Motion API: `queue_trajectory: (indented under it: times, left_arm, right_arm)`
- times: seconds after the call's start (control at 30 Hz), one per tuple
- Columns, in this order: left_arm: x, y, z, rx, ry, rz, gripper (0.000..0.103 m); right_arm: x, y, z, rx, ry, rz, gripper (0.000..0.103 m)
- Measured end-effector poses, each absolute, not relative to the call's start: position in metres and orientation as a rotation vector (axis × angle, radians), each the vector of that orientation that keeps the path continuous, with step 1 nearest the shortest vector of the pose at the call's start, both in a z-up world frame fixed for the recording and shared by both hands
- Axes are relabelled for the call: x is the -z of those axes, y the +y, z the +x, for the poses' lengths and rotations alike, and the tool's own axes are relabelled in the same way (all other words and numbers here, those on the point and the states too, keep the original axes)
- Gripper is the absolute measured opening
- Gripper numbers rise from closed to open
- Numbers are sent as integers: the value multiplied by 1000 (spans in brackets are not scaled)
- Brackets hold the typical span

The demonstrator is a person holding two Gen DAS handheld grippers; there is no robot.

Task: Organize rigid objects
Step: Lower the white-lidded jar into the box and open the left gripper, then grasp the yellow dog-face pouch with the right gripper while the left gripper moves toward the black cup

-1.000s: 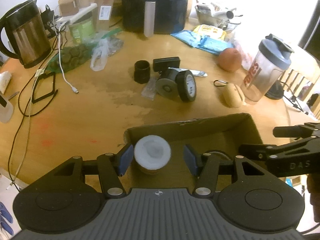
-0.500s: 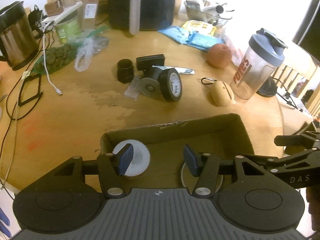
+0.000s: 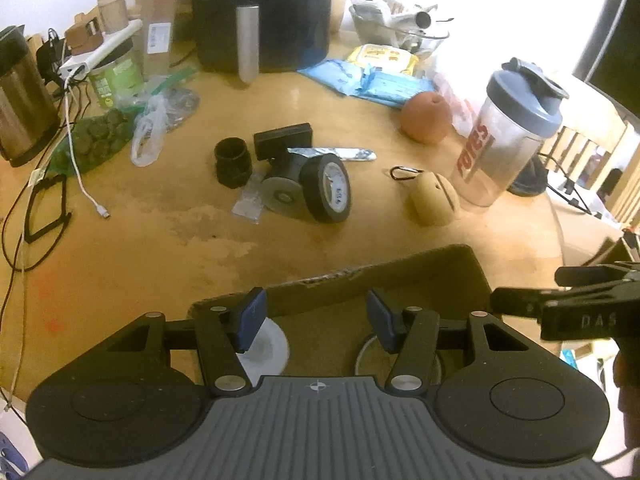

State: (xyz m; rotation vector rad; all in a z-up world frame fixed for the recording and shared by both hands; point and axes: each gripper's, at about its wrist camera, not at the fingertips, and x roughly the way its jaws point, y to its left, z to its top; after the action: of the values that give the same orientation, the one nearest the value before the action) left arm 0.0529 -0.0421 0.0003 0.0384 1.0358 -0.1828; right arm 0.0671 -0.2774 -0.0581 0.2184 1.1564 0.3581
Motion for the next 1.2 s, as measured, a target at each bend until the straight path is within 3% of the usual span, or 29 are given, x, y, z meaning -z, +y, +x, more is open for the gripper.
queue_trajectory:
  times: [0.57,0.67,1.2]
  left_arm:
    - [0,14,59,62,1051,-43,55]
    - [0,23,57,46,1055,-54,55]
    - [8,57,53,-11,1095,-105,55]
  right_arm:
    - [62,-256,116,-354,1030,161,103]
    - [69,-250,127,-346,1022,142,94]
    - [112,-231,175,-295,1038,127,70]
